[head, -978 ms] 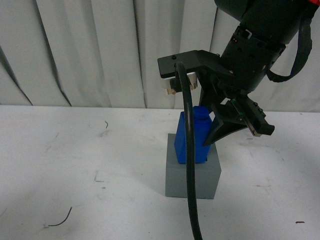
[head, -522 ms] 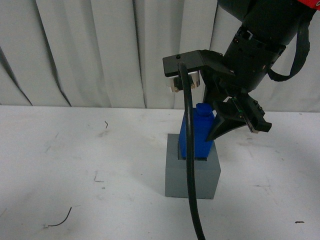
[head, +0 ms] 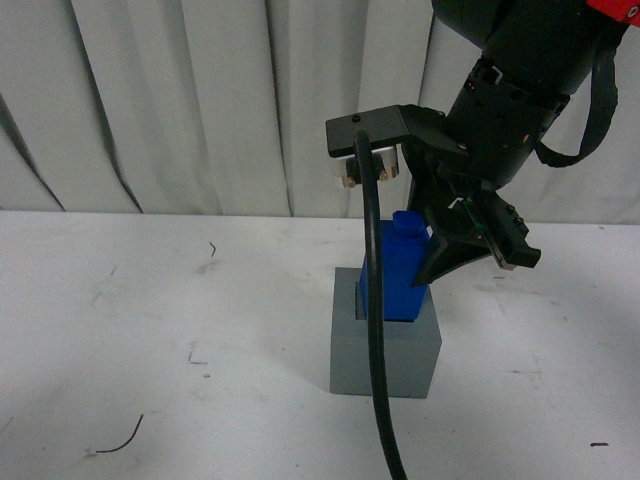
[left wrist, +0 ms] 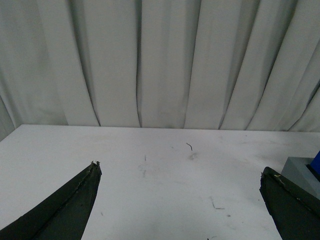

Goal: Insert blue part into gray base

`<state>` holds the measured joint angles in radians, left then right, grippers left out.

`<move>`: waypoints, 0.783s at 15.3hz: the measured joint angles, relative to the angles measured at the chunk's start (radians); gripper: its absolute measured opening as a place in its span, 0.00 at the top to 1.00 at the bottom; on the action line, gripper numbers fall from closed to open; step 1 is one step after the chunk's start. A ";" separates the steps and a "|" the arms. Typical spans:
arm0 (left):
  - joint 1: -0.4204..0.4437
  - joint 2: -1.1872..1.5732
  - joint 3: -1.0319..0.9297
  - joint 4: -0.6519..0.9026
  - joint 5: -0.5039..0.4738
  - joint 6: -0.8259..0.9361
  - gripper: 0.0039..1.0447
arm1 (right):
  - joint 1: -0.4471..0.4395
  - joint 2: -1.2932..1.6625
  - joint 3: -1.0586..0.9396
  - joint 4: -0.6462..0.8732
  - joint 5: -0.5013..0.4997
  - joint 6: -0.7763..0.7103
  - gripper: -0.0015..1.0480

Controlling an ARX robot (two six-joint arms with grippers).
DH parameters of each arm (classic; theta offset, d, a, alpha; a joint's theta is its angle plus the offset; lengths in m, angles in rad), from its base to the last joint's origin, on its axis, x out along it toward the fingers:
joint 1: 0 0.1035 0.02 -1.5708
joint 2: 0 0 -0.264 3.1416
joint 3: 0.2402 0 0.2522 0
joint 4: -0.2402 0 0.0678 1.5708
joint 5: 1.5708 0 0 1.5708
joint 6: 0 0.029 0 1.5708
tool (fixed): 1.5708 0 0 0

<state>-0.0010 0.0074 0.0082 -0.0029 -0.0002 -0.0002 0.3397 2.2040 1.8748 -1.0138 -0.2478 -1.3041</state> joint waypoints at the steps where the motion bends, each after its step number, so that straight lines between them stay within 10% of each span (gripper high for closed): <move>1: 0.000 0.000 0.000 0.000 0.000 0.000 0.06 | 0.002 0.000 0.000 -0.001 0.001 0.003 0.55; 8: 0.000 0.000 0.000 0.000 0.000 0.000 0.06 | 0.017 0.008 -0.018 0.031 0.042 0.029 0.55; 12: 0.000 0.000 0.000 0.000 0.000 0.000 0.06 | 0.022 0.008 -0.010 0.024 0.042 0.029 0.14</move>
<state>-0.0010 0.0074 0.0082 -0.0029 -0.0002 -0.0002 0.3614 2.2116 1.8645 -0.9901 -0.2058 -1.2755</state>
